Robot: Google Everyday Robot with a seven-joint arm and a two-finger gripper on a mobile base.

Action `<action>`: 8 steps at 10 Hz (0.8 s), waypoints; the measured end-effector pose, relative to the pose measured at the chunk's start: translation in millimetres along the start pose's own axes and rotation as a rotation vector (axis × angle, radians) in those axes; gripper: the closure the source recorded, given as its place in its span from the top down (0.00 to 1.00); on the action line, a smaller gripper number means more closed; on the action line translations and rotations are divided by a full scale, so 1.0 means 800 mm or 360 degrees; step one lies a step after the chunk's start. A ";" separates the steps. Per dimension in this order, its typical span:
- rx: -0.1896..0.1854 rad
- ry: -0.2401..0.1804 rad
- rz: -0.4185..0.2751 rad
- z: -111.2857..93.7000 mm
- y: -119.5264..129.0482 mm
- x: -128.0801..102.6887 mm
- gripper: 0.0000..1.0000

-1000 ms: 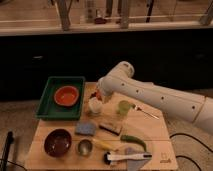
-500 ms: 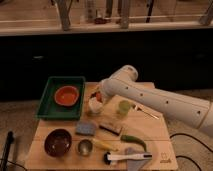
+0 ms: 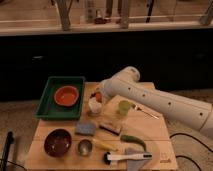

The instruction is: Place apple in paper cup

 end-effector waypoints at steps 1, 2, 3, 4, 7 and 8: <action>-0.0018 -0.0019 -0.0025 0.003 -0.004 -0.004 0.00; -0.0046 -0.0043 -0.0053 0.006 -0.006 -0.006 0.00; -0.0071 -0.0065 -0.0079 0.009 -0.008 -0.008 0.00; -0.0090 -0.0085 -0.0102 0.013 -0.010 -0.012 0.00; -0.0164 -0.0147 -0.0176 0.025 -0.014 -0.019 0.00; -0.0184 -0.0164 -0.0198 0.029 -0.016 -0.023 0.00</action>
